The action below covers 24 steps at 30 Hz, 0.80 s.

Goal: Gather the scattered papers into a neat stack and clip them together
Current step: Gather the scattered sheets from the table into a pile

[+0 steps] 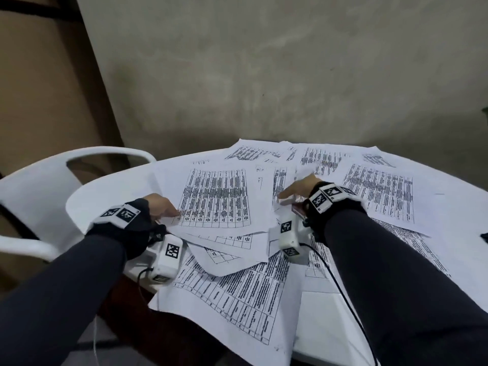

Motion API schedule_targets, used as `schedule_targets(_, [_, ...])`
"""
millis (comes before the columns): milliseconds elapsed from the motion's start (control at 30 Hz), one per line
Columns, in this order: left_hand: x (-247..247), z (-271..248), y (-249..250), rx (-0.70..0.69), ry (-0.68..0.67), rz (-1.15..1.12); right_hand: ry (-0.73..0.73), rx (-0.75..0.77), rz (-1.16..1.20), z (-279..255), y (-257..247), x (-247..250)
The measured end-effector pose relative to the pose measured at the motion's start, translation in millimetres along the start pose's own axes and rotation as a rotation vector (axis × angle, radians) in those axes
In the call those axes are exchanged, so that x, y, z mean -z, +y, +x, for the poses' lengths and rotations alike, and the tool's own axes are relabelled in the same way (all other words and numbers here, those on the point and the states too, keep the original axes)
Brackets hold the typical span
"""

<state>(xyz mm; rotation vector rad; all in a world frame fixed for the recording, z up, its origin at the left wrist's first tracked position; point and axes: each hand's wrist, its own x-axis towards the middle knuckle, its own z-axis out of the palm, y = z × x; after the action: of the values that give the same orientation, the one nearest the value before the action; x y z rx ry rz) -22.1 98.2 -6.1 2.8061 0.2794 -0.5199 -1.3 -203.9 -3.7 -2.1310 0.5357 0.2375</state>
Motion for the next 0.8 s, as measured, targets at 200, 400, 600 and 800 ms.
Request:
schedule_targets(200, [-13,2,-7,0.007,0.030,-0.158,-0.005,-0.047,0.088,-4,15,-8])
schedule_targets(400, [-1,8,-34,0.073,0.082,-0.239,0.239,0.049,0.234,-2,17,23])
schedule_targets(600, [3,5,-43,0.047,0.112,-0.220,0.691,0.309,0.525,-5,6,63])
schedule_targets(800, [-3,-7,-17,-0.053,0.091,-0.219,0.787,0.434,0.943,-17,-9,91])
